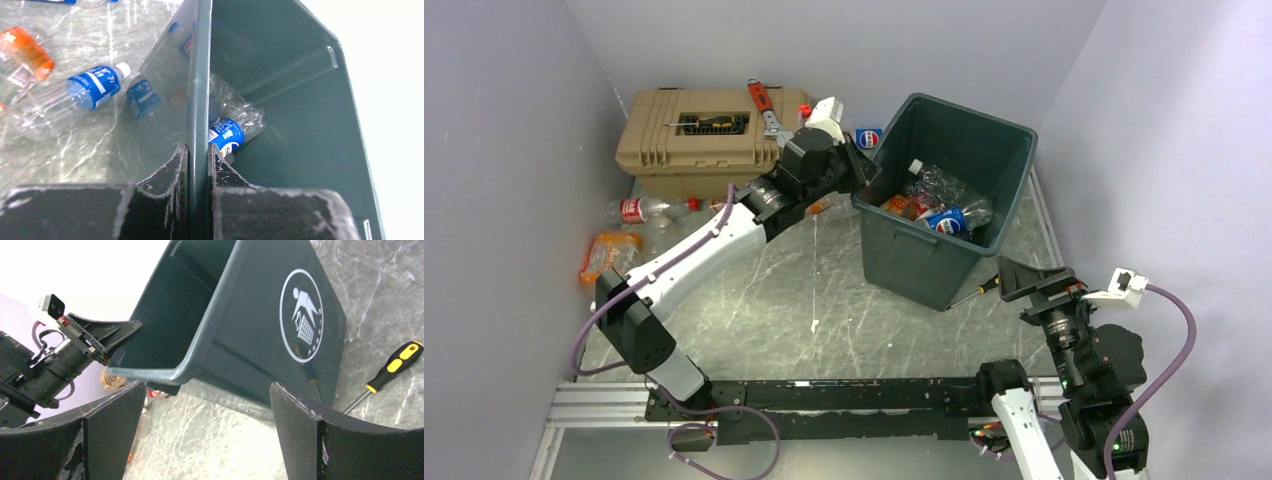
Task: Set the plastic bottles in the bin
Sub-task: Move the trash bin to the corner of the board.
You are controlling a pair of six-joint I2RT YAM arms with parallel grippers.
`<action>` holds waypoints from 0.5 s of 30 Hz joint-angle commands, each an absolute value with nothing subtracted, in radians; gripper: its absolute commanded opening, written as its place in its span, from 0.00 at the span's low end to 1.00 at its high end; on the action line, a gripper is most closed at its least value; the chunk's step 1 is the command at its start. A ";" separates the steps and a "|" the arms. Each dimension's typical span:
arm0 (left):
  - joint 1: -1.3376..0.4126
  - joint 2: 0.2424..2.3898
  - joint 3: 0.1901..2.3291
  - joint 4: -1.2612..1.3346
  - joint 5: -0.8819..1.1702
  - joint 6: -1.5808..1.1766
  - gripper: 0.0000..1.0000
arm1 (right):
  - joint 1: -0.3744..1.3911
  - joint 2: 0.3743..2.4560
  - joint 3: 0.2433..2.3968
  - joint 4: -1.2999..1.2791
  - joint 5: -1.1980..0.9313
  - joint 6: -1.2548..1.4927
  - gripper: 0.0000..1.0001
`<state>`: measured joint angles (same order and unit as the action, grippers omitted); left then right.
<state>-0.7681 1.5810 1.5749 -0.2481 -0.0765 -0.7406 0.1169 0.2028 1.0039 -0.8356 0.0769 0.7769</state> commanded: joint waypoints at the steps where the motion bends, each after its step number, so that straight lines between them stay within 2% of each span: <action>1: -0.802 1.690 1.539 0.034 -0.237 -0.815 0.00 | 0.126 0.239 1.058 -0.775 0.104 0.749 1.00; 15: -0.854 1.871 1.620 0.160 -0.311 -0.885 0.00 | 0.132 0.272 1.085 -0.780 0.120 0.727 1.00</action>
<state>-0.8333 1.7638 1.6230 0.0715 -0.2272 -0.8963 0.1211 0.2432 1.0550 -0.8242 0.1036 0.7502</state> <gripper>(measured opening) 0.147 0.994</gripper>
